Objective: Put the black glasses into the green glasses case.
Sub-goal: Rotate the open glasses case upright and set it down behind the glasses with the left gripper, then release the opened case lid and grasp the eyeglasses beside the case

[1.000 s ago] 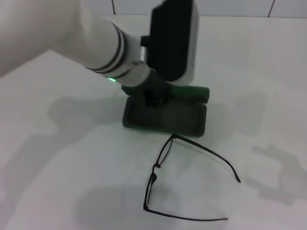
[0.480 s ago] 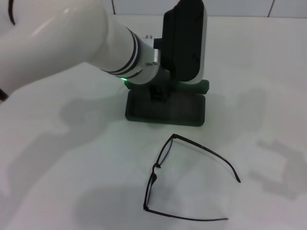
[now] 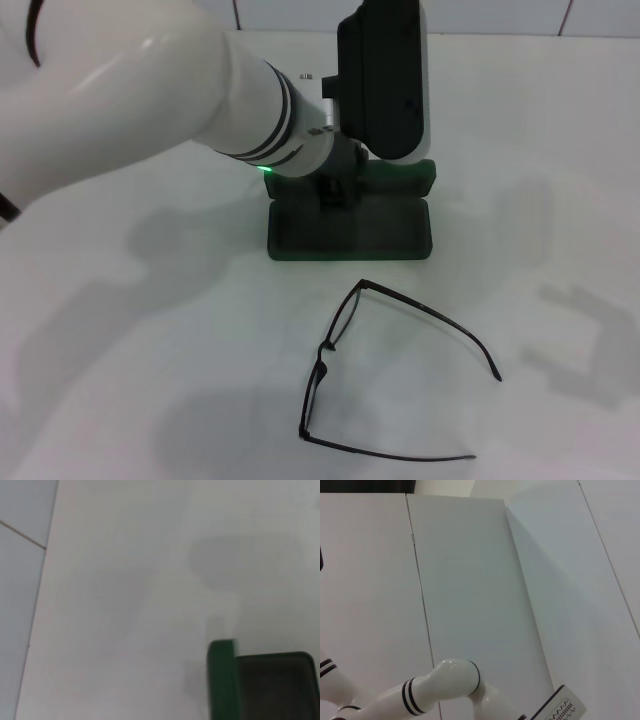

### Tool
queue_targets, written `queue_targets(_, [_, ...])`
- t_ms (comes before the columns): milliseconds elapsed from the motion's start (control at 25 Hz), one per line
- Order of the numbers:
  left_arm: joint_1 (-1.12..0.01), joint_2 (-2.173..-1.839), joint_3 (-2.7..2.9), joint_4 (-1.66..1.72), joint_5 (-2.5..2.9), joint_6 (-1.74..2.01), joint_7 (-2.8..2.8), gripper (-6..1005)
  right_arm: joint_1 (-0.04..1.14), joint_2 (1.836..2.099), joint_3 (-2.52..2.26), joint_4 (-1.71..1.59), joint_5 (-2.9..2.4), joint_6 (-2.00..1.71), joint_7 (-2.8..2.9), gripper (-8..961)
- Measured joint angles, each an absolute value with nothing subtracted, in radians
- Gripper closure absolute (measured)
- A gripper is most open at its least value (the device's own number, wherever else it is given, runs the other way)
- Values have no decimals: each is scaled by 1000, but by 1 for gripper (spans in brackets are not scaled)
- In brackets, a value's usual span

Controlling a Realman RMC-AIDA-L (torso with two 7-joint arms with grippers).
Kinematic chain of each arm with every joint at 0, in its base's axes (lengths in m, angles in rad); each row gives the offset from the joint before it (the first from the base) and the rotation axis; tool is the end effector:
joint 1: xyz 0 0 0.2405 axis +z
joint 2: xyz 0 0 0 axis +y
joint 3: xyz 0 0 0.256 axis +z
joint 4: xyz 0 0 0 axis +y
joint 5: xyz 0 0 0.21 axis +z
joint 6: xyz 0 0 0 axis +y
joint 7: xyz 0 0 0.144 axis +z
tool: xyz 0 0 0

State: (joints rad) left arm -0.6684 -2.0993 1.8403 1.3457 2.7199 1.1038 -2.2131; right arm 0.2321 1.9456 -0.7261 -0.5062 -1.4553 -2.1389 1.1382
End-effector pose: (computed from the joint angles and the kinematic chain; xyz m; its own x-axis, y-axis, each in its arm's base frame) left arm -0.1113 0.3669 -0.0766 0.8888 -0.1146 -0.4437 -0.2998 -0.8777 -0.3739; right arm 0.2901 0.2134 0.0856 0.4626 -0.0438 -0.8855 -0.3092 -0.9440 -0.1148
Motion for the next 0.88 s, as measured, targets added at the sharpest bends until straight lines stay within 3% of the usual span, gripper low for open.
queue_targets(160, [-666, -2101, 1841, 1344, 2718, 1101, -2218, 713, 227, 1947, -726, -506, -1456, -2138, 1138, 117])
queue_targets(360, [-636, -2098, 1839, 1424, 2710, 1114, -2228, 498, 229, 1947, -730, -497, -1459, -2082, 1135, 116])
queue_targets(600, [-531, -2097, 1770, 1705, 2677, 1134, -2347, 503, 352, 1954, -747, -540, -1611, -1941, 1131, 127])
queue_targets(880, [-249, -2093, 1474, 1808, 2000, 1085, -2119, 548, 588, 1981, -909, -731, -1794, -1861, 1287, 173])
